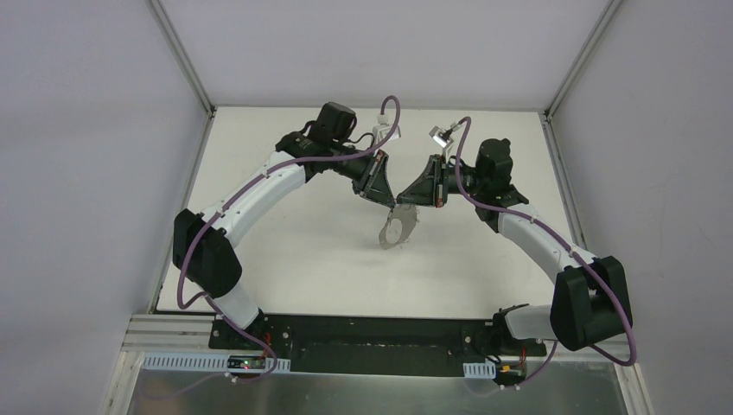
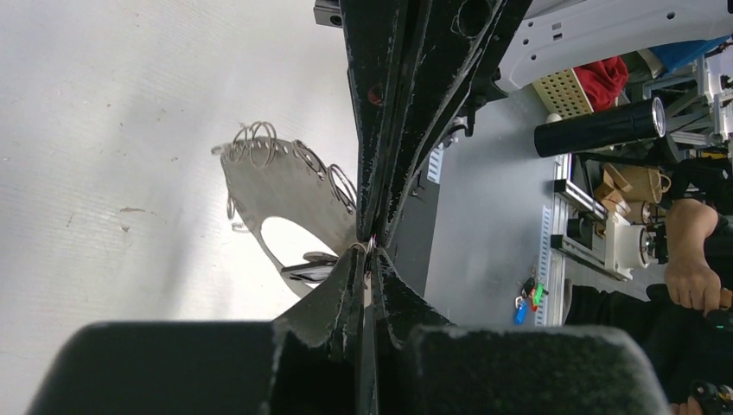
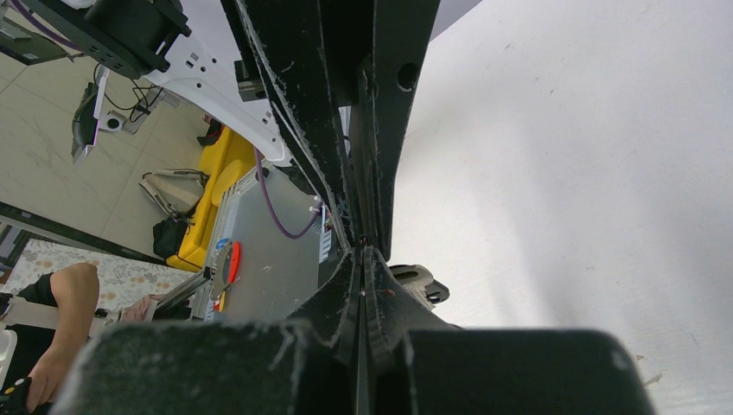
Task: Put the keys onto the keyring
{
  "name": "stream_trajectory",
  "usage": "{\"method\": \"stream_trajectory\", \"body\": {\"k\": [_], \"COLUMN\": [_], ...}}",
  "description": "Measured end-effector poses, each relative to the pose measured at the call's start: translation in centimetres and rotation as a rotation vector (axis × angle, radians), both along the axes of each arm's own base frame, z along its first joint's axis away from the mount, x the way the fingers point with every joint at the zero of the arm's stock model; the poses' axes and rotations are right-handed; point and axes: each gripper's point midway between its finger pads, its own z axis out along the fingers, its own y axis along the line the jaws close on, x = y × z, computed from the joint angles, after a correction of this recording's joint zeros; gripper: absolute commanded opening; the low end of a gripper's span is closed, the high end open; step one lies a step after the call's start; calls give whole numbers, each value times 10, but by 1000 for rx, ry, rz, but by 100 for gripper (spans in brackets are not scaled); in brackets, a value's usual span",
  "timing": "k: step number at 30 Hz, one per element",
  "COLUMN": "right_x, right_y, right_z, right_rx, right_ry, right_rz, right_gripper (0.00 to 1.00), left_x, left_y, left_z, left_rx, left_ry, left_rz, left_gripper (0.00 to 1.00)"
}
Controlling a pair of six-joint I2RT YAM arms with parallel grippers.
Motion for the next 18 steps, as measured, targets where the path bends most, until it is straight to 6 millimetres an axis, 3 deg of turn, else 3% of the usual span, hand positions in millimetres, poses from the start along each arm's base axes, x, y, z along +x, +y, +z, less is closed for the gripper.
{"method": "stream_trajectory", "body": {"k": [18], "right_x": [1], "right_y": [0], "right_z": [-2], "right_rx": [-2], "right_ry": [-12], "right_rz": [-2], "right_gripper": [1], "left_x": [2], "left_y": [4], "left_z": [-1], "left_rx": [36], "left_ry": [-24], "left_rz": [16], "left_gripper": [0]}}
